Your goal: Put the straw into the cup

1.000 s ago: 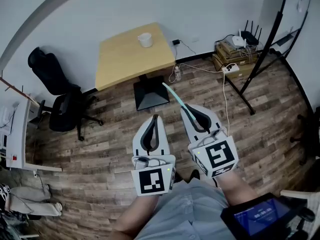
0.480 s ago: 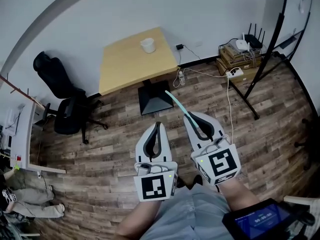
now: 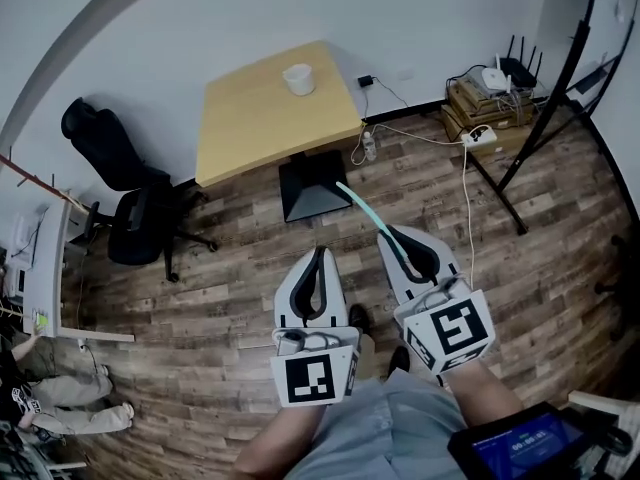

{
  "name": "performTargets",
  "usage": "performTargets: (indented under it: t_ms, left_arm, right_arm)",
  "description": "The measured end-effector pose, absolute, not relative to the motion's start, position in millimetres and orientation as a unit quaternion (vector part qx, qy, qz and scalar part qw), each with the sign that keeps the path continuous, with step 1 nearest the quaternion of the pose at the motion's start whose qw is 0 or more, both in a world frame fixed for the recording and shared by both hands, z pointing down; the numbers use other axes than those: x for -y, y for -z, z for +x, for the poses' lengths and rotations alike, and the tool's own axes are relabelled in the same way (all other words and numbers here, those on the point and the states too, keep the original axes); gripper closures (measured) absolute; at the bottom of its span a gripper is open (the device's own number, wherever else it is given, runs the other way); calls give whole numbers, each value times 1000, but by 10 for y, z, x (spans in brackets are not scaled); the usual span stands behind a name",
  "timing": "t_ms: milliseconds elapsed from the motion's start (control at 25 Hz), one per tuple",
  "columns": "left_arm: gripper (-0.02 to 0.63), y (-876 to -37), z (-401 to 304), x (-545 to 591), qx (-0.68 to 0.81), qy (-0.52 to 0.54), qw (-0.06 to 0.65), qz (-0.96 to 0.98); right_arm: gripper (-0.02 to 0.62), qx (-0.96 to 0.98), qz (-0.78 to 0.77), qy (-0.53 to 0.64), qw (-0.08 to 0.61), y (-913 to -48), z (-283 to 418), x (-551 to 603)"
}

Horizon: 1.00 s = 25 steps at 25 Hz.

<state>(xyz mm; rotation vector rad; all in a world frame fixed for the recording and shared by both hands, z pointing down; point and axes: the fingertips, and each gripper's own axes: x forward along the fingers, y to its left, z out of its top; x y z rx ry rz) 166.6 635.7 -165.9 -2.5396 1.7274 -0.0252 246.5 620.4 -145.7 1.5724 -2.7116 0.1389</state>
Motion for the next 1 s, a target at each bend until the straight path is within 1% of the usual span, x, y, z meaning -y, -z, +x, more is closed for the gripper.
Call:
performTargets:
  t_ms: [280,640,760,1000]
  left_arm:
    - [609,1676,1570,-5635,-552,-10,32,-833]
    - [609,1869,1193,-4732,-541,-33,48,-839]
    - [609,1936,1096,-4537,-536,-43,59,-841]
    - [609,1929,933,-4254,-531,-53,58,-844]
  right_arm:
    - [575,864,502,-44,9,1418,2287,-5524]
    - [575,852,523,-20,7,1621,1986,-4582]
    - [575,849,528,-7,1,1713,1903,-4392]
    - [575,847,531,11,5,1798,1732,-4181]
